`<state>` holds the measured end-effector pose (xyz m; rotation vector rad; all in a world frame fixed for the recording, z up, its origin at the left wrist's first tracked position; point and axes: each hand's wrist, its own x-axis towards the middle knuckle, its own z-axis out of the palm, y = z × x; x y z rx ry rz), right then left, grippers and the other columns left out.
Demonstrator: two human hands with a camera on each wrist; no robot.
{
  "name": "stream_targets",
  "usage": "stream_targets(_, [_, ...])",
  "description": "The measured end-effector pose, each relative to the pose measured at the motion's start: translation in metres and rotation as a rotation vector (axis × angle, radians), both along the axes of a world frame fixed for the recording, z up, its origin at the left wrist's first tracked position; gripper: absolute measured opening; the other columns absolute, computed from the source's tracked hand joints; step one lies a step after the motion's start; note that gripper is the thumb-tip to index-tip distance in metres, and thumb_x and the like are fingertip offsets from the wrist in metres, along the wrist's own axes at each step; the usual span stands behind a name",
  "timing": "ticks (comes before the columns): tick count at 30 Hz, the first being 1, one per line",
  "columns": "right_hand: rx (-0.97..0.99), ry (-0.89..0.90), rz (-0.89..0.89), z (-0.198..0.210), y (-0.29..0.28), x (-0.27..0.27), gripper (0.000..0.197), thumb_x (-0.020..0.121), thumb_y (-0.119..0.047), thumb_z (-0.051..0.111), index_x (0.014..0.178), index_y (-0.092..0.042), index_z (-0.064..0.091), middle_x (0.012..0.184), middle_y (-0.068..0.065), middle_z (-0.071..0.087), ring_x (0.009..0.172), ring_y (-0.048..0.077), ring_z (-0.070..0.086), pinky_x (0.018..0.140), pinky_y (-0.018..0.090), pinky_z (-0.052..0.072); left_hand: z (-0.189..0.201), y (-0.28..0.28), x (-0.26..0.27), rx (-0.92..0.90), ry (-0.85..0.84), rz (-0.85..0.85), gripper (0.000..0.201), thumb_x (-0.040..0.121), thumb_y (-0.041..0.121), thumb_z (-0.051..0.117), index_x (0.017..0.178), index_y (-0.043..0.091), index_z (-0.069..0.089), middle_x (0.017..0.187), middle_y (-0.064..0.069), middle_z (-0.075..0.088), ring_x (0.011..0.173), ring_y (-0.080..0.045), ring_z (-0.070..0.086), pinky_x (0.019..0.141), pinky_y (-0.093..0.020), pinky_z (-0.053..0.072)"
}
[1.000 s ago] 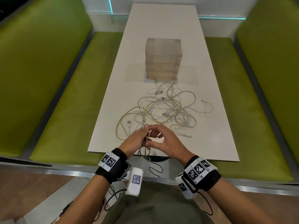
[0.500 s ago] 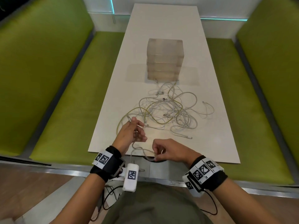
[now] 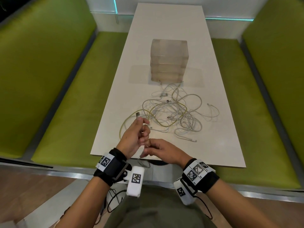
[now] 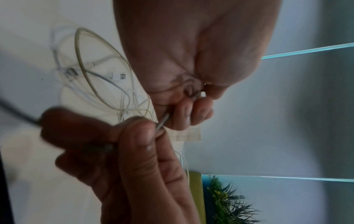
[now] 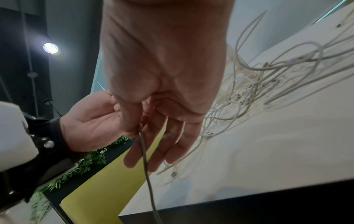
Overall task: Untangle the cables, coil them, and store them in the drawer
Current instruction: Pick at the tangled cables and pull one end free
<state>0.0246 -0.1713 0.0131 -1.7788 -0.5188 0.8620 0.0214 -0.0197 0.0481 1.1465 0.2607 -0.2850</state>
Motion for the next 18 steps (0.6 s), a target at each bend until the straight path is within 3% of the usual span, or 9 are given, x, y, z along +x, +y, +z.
stream_targets(2, [-0.022, 0.013, 0.015, 0.002, -0.002, 0.0, 0.013, 0.095, -0.021, 0.054, 0.086, -0.017, 0.063, 0.089, 0.006, 0.073, 0.085, 0.01, 0.068, 0.081, 0.019, 0.048, -0.001, 0.003, 0.002, 0.07, -0.017, 0.023, 0.031, 0.103, 0.034, 0.033, 0.101, 0.009, 0.052, 0.062, 0.002, 0.041, 0.047, -0.01, 0.03, 0.044, -0.021, 0.028])
stream_targets(4, [-0.054, 0.007, 0.025, 0.003, -0.005, 0.001, 0.015, 0.094, -0.021, 0.055, 0.088, -0.013, 0.066, 0.083, 0.006, 0.073, 0.078, 0.008, 0.067, 0.076, 0.013, 0.047, -0.003, 0.004, 0.003, 0.128, -0.016, 0.041, 0.029, 0.103, 0.03, 0.034, 0.109, 0.009, 0.054, 0.062, 0.004, 0.036, 0.047, -0.008, 0.024, 0.043, -0.02, 0.022])
stream_targets(7, [-0.21, -0.064, 0.161, 0.001, -0.007, 0.0, 0.017, 0.093, -0.023, 0.056, 0.095, -0.01, 0.067, 0.089, 0.006, 0.074, 0.072, 0.001, 0.061, 0.07, 0.006, 0.043, -0.006, 0.002, 0.004, 0.198, -0.008, 0.084, 0.027, 0.103, 0.03, 0.033, 0.117, 0.012, 0.048, 0.061, 0.005, 0.03, 0.047, -0.007, 0.019, 0.042, -0.02, 0.016])
stream_targets(12, [-0.347, -0.06, 0.236, -0.009, -0.026, -0.005, 0.017, 0.093, -0.025, 0.055, 0.096, -0.013, 0.067, 0.092, 0.003, 0.072, 0.075, 0.009, 0.059, 0.075, 0.023, 0.046, -0.012, 0.009, 0.008, 0.177, 0.028, 0.163, 0.019, 0.103, 0.023, 0.035, 0.103, 0.012, 0.05, 0.065, 0.002, 0.039, 0.045, -0.007, 0.027, 0.041, -0.019, 0.023])
stream_targets(14, [-0.395, -0.095, 0.24, -0.01, -0.038, -0.002, 0.022, 0.089, -0.028, 0.061, 0.107, -0.018, 0.067, 0.106, 0.001, 0.069, 0.089, 0.008, 0.057, 0.083, 0.024, 0.045, -0.016, 0.012, 0.007, 0.118, 0.015, 0.131, 0.024, 0.103, 0.022, 0.035, 0.1, 0.011, 0.057, 0.071, 0.002, 0.047, 0.051, -0.008, 0.038, 0.046, -0.019, 0.033])
stream_targets(16, [-0.44, -0.16, 0.079, -0.013, -0.053, 0.005, 0.036, 0.085, -0.029, 0.067, 0.119, -0.023, 0.062, 0.121, 0.0, 0.061, 0.104, 0.012, 0.054, 0.092, 0.029, 0.044, -0.018, 0.012, 0.006, 0.089, 0.005, 0.098, 0.029, 0.103, 0.023, 0.035, 0.103, 0.01, 0.061, 0.074, 0.002, 0.052, 0.057, -0.009, 0.045, 0.052, -0.02, 0.038])
stream_targets(18, [-0.512, -0.229, -0.206, -0.015, -0.069, 0.017, 0.04, 0.085, -0.023, 0.066, 0.124, -0.022, 0.057, 0.127, 0.003, 0.052, 0.108, 0.019, 0.053, 0.094, 0.035, 0.046, -0.019, 0.011, 0.005, 0.095, -0.009, 0.076, 0.031, 0.103, 0.022, 0.033, 0.105, 0.009, 0.061, 0.071, 0.002, 0.054, 0.055, -0.009, 0.043, 0.053, -0.02, 0.037])
